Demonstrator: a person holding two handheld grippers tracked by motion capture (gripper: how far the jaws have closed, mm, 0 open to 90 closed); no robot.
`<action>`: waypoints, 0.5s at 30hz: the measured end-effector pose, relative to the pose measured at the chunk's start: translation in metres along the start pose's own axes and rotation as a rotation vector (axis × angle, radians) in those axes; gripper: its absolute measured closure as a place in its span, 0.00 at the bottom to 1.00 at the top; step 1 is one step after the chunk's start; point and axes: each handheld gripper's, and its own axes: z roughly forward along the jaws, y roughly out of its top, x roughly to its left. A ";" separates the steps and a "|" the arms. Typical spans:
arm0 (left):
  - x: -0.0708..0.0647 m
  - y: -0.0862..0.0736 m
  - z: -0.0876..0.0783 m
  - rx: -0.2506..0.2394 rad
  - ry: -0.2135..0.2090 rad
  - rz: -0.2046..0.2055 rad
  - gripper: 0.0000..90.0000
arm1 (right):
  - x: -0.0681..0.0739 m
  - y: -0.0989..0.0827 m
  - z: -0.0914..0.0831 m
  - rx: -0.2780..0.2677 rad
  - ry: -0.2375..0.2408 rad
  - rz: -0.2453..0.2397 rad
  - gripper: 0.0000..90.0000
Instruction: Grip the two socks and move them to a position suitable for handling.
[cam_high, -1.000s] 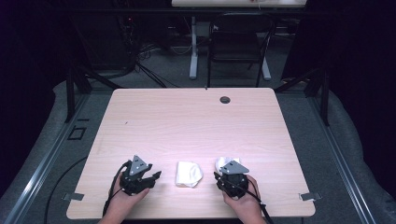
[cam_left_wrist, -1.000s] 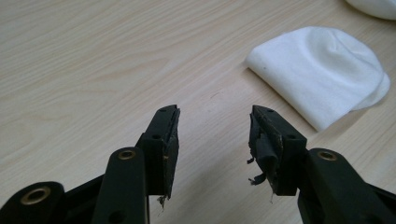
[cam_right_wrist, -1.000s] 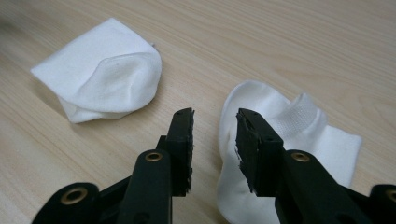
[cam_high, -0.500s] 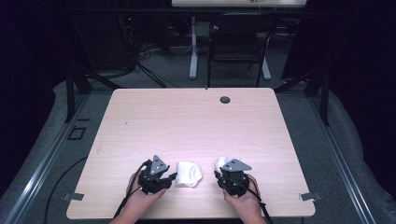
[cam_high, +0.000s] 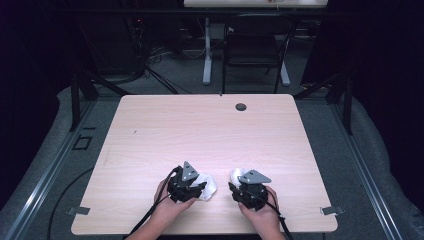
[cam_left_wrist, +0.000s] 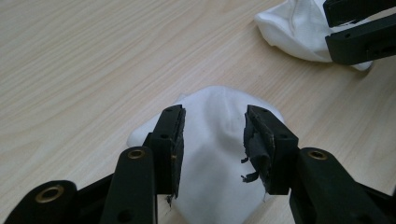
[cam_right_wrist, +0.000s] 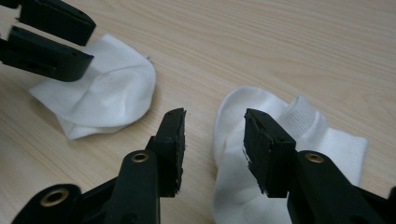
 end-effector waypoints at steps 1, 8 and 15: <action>0.000 0.000 0.000 0.000 0.000 0.000 0.64 | 0.000 0.000 0.000 0.000 0.000 0.000 0.64; -0.008 0.006 0.011 0.026 -0.003 0.014 0.67 | -0.002 0.001 -0.002 -0.065 0.013 0.035 0.55; -0.015 0.005 0.020 0.062 0.006 0.046 0.78 | -0.004 0.001 0.001 -0.056 0.046 0.061 0.51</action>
